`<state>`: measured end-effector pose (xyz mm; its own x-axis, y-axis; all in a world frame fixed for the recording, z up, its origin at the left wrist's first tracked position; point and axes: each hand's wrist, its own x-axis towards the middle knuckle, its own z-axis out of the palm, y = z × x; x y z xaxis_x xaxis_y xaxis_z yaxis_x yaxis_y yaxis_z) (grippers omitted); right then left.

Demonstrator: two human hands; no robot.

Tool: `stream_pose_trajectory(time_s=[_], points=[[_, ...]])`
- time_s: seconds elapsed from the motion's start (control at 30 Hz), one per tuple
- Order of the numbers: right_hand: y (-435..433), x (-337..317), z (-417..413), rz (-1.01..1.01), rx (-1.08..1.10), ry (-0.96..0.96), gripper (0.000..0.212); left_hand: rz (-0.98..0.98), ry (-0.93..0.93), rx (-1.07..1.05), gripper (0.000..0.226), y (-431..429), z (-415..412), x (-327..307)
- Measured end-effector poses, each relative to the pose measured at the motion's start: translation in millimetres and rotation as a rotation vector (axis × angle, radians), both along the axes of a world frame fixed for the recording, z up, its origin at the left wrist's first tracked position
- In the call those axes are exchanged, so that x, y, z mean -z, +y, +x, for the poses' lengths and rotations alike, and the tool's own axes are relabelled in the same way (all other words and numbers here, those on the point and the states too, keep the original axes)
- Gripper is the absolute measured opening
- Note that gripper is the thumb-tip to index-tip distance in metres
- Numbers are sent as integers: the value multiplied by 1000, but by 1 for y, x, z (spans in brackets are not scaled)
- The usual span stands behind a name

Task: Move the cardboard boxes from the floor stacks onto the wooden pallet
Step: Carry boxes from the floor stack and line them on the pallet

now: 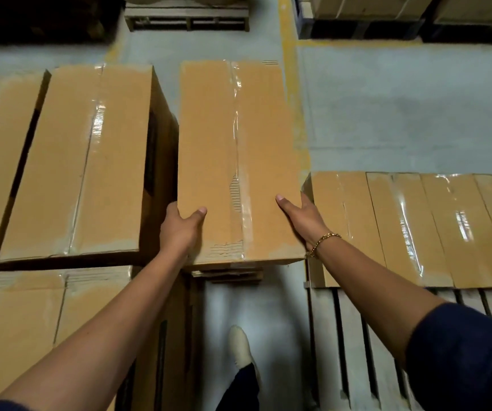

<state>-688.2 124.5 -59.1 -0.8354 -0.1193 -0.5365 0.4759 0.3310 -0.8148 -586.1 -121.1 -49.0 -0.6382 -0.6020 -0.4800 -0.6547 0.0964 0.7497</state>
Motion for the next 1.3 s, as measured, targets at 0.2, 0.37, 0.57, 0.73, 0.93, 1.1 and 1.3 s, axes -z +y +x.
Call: stream_pose_trajectory(time_s=[0.2, 0.37, 0.57, 0.73, 0.93, 1.1, 1.3], points=[[103, -21, 32, 57, 123, 55, 84, 82, 95, 32, 59, 91, 11, -24], [218, -35, 75, 97, 183, 105, 105, 151, 151, 65, 61, 198, 52, -35], [350, -45, 164, 68, 168, 127, 81, 142, 171, 72, 79, 330, 136, -35], [441, -42, 253, 53, 193, 81, 49, 142, 122, 185, 82, 416, 215, -7], [508, -10, 353, 118, 221, 13, 51, 129, 61, 268, 61, 482, 300, 13], [535, 24, 428, 150, 249, -44, 56, 128, 13, 302, 55, 509, 364, 47], [559, 54, 489, 131, 255, -87, 37, 144, -33, 282, 57, 539, 431, 85]])
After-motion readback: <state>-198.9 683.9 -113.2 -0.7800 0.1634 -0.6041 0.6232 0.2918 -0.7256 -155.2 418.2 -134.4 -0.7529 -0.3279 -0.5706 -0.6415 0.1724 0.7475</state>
